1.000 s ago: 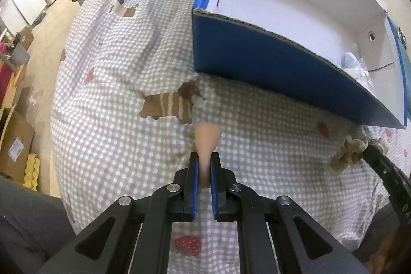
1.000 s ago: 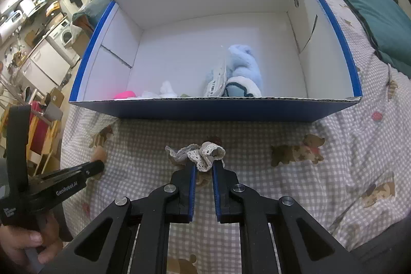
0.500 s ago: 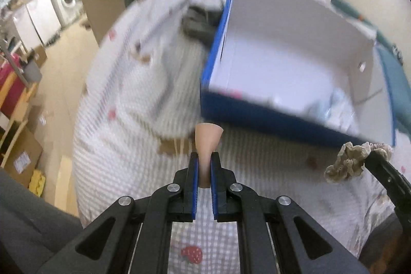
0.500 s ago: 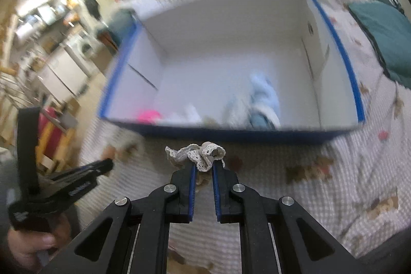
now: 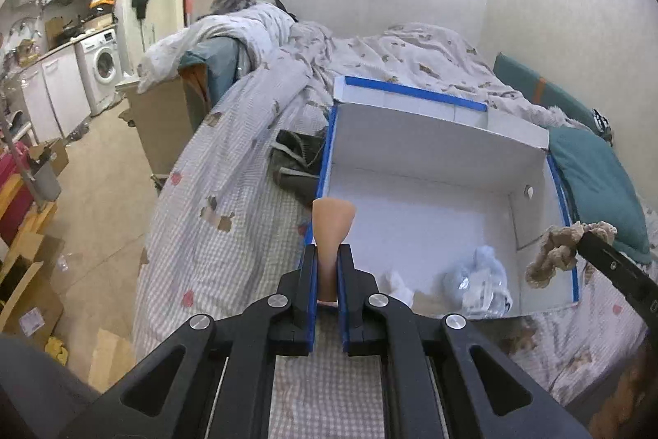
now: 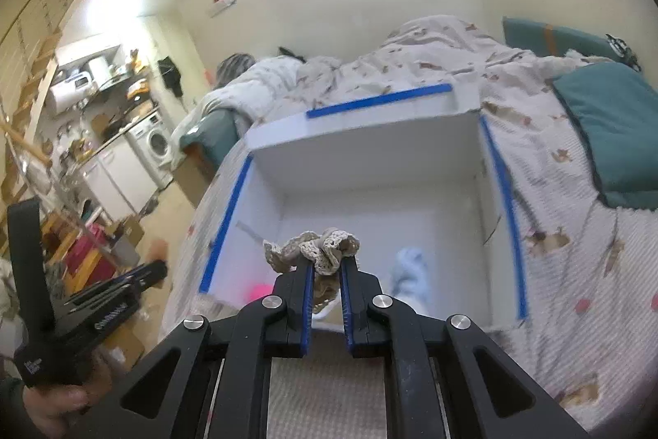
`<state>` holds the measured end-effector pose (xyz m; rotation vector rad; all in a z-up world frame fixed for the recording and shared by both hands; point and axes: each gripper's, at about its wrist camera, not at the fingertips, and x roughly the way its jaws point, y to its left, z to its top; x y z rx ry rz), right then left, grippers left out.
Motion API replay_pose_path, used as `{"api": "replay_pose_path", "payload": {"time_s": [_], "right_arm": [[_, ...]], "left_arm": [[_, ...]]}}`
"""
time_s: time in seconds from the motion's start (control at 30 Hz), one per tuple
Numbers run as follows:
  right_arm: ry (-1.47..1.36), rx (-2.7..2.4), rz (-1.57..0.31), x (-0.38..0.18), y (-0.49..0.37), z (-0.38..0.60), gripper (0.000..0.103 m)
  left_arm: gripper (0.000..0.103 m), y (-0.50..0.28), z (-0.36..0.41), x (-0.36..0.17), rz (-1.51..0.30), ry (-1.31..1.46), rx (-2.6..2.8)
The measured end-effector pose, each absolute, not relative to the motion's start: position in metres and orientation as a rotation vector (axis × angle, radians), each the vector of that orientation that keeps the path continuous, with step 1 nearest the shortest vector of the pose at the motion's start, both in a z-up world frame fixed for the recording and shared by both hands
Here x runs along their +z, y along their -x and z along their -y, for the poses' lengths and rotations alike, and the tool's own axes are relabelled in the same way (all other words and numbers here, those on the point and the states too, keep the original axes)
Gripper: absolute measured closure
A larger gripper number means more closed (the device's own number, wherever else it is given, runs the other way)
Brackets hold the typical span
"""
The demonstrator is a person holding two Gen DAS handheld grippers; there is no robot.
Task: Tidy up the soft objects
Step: 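Carry the tan item and the scrunchie over the box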
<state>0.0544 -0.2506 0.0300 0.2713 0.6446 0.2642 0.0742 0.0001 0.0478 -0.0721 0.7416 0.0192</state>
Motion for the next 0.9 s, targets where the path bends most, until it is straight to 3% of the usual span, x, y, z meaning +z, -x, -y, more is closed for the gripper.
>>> {"api": "replay_pose_path", "payload": {"time_s": [0.37, 0.57, 0.9], "right_arm": [[-0.257, 0.156, -0.676, 0.005, -0.096, 0.278, 0.09], [-0.279, 0.111, -0.749, -0.015, -0.105, 0.285, 0.089], [-0.36, 0.16, -0.785, -0.026, -0.108, 0.29, 0.089]], "left_arm": [[0.095, -0.137, 0.023, 0.029, -0.806, 0.01, -0.085], [0.095, -0.15, 0.022, -0.007, -0.883, 0.06, -0.121], [0.095, -0.15, 0.032, -0.017, -0.912, 0.082, -0.179]]}}
